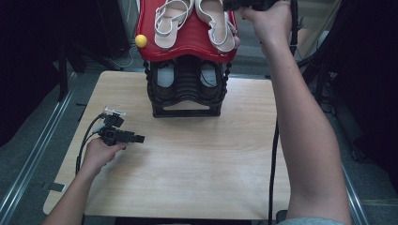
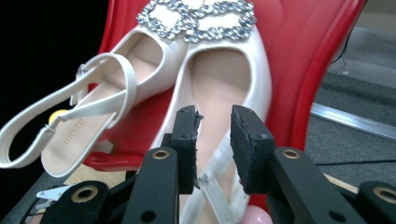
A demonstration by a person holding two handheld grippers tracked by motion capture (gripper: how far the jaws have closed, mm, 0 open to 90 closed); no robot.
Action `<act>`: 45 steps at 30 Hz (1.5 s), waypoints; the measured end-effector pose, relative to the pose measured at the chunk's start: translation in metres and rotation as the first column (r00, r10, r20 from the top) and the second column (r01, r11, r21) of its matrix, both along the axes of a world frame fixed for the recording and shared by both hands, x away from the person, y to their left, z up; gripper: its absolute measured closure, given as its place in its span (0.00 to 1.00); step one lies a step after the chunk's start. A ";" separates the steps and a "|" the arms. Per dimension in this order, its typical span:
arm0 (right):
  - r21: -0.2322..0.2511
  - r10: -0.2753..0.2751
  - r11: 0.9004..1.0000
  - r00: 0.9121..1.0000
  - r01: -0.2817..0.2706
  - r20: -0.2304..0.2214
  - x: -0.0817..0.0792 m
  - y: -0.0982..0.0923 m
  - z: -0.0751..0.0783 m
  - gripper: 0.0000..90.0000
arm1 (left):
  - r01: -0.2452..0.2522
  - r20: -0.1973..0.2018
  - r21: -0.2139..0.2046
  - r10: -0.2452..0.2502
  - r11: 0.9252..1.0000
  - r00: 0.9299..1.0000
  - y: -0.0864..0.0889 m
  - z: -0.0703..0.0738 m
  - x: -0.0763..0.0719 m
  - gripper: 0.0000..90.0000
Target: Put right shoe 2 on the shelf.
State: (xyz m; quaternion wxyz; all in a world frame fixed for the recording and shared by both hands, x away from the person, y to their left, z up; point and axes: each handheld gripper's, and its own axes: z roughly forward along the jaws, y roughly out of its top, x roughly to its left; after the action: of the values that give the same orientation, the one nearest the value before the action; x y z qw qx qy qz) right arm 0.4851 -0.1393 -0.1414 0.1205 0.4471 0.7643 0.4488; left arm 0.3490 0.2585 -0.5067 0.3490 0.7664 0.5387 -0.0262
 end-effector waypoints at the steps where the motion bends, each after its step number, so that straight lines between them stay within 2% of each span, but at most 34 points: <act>1: 0.001 -0.002 1.000 1.000 0.002 -0.002 0.000 -0.003 -0.002 0.81 | -0.002 0.001 -0.002 0.002 1.000 1.000 0.000 0.000 0.000 0.39; 9: -0.001 -0.040 0.999 0.999 0.040 -0.017 -0.001 -0.027 -0.017 0.79 | 0.005 0.003 0.001 -0.005 1.000 1.000 -0.001 0.000 0.001 0.39; 25: -0.012 -0.079 0.997 0.996 0.078 -0.035 -0.006 -0.058 -0.053 0.78 | 0.002 0.010 -0.002 -0.002 1.000 1.000 -0.002 0.001 0.000 0.39; 31: 0.012 -0.085 0.996 0.995 0.085 -0.050 -0.008 -0.069 -0.075 0.78 | 0.004 0.008 -0.002 -0.004 1.000 1.000 -0.001 0.001 0.000 0.39; 40: 0.012 -0.086 0.996 0.994 0.087 -0.065 -0.017 -0.079 -0.115 0.78 | -0.004 0.010 -0.003 0.004 1.000 1.000 0.000 0.001 0.000 0.39; 42: 0.036 -0.079 0.996 0.994 0.082 -0.080 -0.019 -0.081 -0.124 0.78 | -0.002 0.009 -0.004 0.002 1.000 1.000 0.000 0.001 0.000 0.39; 45: 0.044 -0.072 0.996 0.994 0.076 -0.085 -0.024 -0.082 -0.136 0.78 | -0.001 0.009 -0.004 0.001 1.000 1.000 -0.001 0.001 0.000 0.39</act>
State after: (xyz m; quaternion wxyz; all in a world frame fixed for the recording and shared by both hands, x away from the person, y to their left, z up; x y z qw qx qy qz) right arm 0.4613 -0.2216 -0.2773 0.0944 0.4964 0.7407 0.4428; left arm 0.3494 0.2580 -0.5056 0.3531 0.7654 0.5376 -0.0236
